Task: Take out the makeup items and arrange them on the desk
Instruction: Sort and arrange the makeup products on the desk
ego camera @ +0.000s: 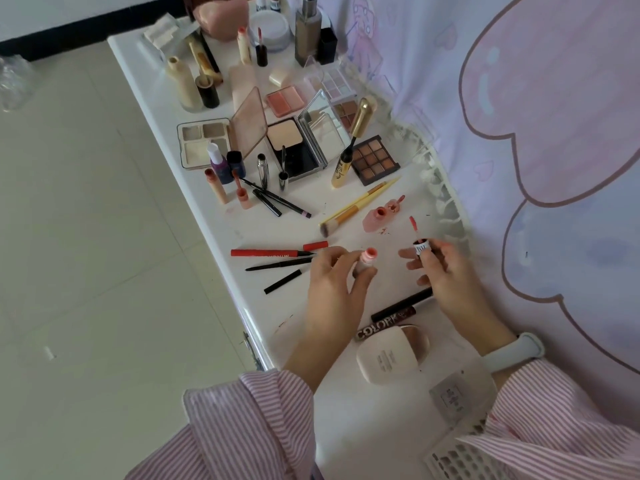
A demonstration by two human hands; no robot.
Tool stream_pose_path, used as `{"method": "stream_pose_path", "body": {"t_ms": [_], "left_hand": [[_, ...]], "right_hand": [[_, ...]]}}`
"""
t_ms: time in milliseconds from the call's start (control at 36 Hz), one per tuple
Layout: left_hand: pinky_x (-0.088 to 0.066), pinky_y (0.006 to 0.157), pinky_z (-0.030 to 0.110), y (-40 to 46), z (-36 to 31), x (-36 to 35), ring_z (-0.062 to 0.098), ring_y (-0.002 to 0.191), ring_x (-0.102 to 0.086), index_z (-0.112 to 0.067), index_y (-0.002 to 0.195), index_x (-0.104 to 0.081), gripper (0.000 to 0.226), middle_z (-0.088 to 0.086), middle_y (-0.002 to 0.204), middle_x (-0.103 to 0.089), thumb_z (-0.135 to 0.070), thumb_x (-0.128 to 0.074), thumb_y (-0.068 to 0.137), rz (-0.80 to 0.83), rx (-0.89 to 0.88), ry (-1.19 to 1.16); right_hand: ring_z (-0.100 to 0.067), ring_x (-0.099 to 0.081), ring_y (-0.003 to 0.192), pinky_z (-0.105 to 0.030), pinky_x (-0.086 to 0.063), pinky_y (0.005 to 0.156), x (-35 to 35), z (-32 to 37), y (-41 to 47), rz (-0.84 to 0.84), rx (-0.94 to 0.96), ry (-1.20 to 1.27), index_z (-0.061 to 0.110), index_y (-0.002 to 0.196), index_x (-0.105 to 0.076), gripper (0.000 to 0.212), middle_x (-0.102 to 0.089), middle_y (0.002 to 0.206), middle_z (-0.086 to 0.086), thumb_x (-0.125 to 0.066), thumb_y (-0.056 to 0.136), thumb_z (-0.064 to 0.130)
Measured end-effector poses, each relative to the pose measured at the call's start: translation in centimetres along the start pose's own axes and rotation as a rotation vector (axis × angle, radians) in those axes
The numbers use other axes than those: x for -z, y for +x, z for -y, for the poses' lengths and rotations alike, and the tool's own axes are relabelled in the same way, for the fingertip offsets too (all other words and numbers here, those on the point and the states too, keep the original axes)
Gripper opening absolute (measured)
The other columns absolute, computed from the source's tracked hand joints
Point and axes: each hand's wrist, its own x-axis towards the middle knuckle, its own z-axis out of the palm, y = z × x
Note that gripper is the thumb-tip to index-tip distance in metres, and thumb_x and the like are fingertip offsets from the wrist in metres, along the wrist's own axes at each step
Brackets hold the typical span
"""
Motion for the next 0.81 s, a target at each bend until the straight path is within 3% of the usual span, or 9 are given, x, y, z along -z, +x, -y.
{"method": "stream_pose_path", "body": {"t_ms": [83, 167, 250, 444, 583, 694, 806], "left_hand": [[-0.035, 0.071, 0.010, 0.9, -1.0, -1.3, 0.010, 0.082, -0.050, -0.009, 0.101, -0.070, 0.020, -0.002, 0.091, -0.054, -0.018, -0.068, 0.083, -0.058, 0.020, -0.033], [-0.039, 0.075, 0.018, 1.7, -1.3, -2.4, 0.013, 0.084, -0.054, -0.008, 0.104, -0.069, 0.022, 0.005, 0.094, -0.061, -0.017, -0.068, 0.084, -0.055, 0.009, -0.026], [-0.044, 0.075, 0.023, 2.3, -1.1, -3.2, 0.021, 0.088, -0.059, -0.006, 0.105, -0.069, 0.024, 0.010, 0.096, -0.063, -0.017, -0.067, 0.084, -0.074, 0.009, 0.017], [-0.054, 0.068, 0.035, 2.9, -0.2, -4.4, 0.027, 0.078, -0.064, -0.007, 0.098, -0.070, 0.029, 0.009, 0.086, -0.068, -0.028, -0.059, 0.082, -0.123, -0.042, 0.139], [-0.051, 0.059, 0.029, 3.2, -0.4, -4.8, 0.023, 0.071, -0.063, -0.009, 0.092, -0.071, 0.038, 0.006, 0.081, -0.068, -0.037, -0.047, 0.083, -0.167, -0.057, 0.174], [-0.045, 0.050, 0.026, 3.3, -0.7, -5.2, 0.021, 0.067, -0.061, -0.008, 0.092, -0.069, 0.019, 0.005, 0.079, -0.066, -0.024, -0.063, 0.083, -0.147, -0.008, 0.170], [-0.039, 0.049, 0.024, 3.3, -0.4, -5.4, 0.022, 0.064, -0.059, -0.007, 0.091, -0.067, 0.015, 0.004, 0.072, -0.063, -0.018, -0.069, 0.082, -0.137, 0.021, 0.204]], "right_hand": [[-0.010, -0.055, 0.090, -0.016, -0.043, 0.069, -0.2, -0.6, 0.9, -0.087, 0.016, -0.048, 0.023, 0.105, -0.050, 0.011, -0.058, 0.103, 0.006, -0.049, 0.094, 0.024], [-0.010, -0.053, 0.094, -0.012, -0.039, 0.067, -0.3, -0.9, 1.8, -0.162, 0.027, -0.095, 0.023, 0.107, -0.053, 0.016, -0.056, 0.107, 0.000, -0.054, 0.091, 0.026], [-0.012, -0.055, 0.085, -0.008, -0.041, 0.063, -0.6, -1.1, 2.3, -0.179, 0.083, -0.154, 0.018, 0.110, -0.054, 0.020, -0.059, 0.098, -0.002, -0.053, 0.092, 0.026], [-0.013, -0.053, 0.080, -0.026, -0.043, 0.072, -1.9, -1.6, 3.3, -0.141, 0.150, -0.280, 0.016, 0.103, -0.051, 0.018, -0.053, 0.083, 0.010, -0.058, 0.088, 0.024], [-0.017, -0.050, 0.094, -0.031, -0.045, 0.078, -1.9, -1.6, 4.0, -0.181, 0.217, -0.415, 0.012, 0.109, -0.055, 0.024, -0.053, 0.101, -0.001, -0.059, 0.087, 0.023], [-0.021, -0.047, 0.101, -0.030, -0.041, 0.080, -1.8, -1.7, 4.3, -0.184, 0.209, -0.431, 0.011, 0.109, -0.057, 0.024, -0.055, 0.101, -0.005, -0.060, 0.087, 0.021], [-0.020, -0.047, 0.101, -0.029, -0.041, 0.078, -1.8, -1.8, 4.4, -0.185, 0.213, -0.435, 0.013, 0.107, -0.058, 0.021, -0.056, 0.099, -0.004, -0.059, 0.087, 0.022]]}}
